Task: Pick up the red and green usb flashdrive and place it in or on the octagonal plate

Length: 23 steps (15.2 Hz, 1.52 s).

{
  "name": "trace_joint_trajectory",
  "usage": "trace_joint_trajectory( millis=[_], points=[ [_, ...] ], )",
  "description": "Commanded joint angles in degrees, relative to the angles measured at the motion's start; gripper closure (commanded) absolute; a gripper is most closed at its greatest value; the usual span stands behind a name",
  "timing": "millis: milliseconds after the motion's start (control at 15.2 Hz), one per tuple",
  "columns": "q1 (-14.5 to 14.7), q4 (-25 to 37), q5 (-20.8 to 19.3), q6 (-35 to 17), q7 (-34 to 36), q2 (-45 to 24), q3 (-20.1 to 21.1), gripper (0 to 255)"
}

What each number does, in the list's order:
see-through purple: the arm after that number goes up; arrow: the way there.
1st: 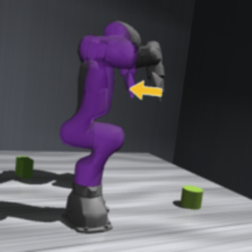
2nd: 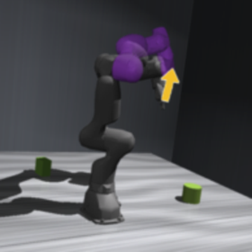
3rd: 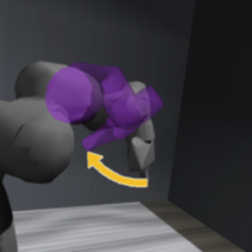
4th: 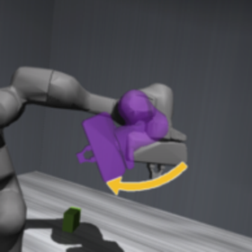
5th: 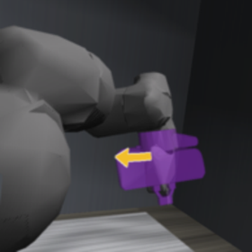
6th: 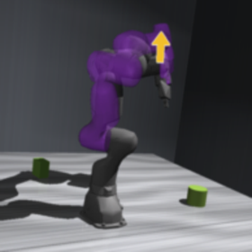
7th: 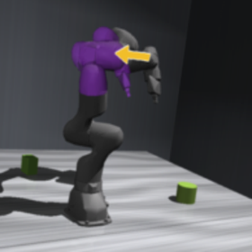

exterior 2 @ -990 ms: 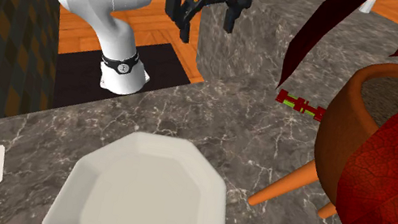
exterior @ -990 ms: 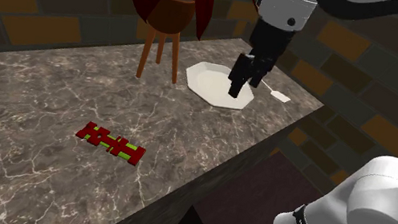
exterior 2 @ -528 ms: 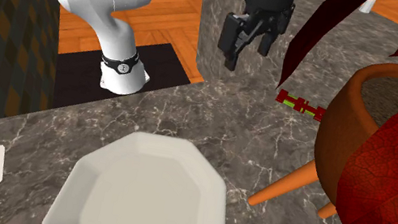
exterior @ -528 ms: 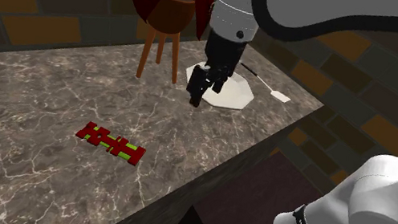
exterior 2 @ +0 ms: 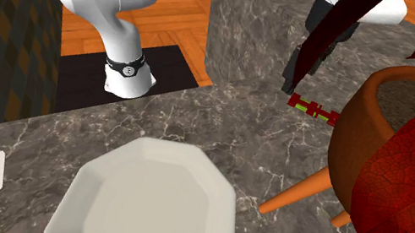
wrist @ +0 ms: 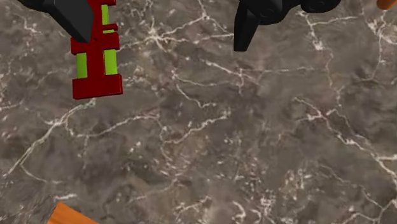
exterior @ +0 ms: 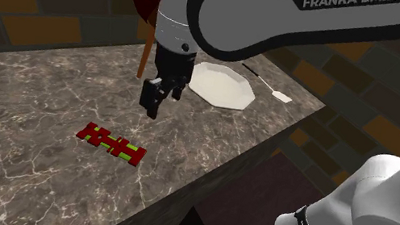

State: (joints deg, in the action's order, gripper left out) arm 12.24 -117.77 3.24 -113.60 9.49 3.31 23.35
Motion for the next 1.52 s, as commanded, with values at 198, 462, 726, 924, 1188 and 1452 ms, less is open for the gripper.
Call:
trace_joint_trajectory(
  millis=[198, 462, 726, 924, 1188, 1452],
  points=[
    [2.7, 7.0, -4.7, -2.4, 2.1, -9.7, 2.6, 0],
    [5.9, 13.8, -9.2, -3.0, 3.8, -17.8, 3.8, 0],
    [7.1, 14.9, -10.7, -4.4, 4.4, -20.5, 3.8, 0],
    [7.2, 13.8, -11.2, -6.4, 4.7, -21.4, 3.6, 0],
    [7.4, 12.8, -11.8, -8.1, 5.0, -22.3, 3.4, 0],
    [7.4, 12.8, -11.8, -8.1, 5.0, -22.3, 3.4, 0]
  ],
)
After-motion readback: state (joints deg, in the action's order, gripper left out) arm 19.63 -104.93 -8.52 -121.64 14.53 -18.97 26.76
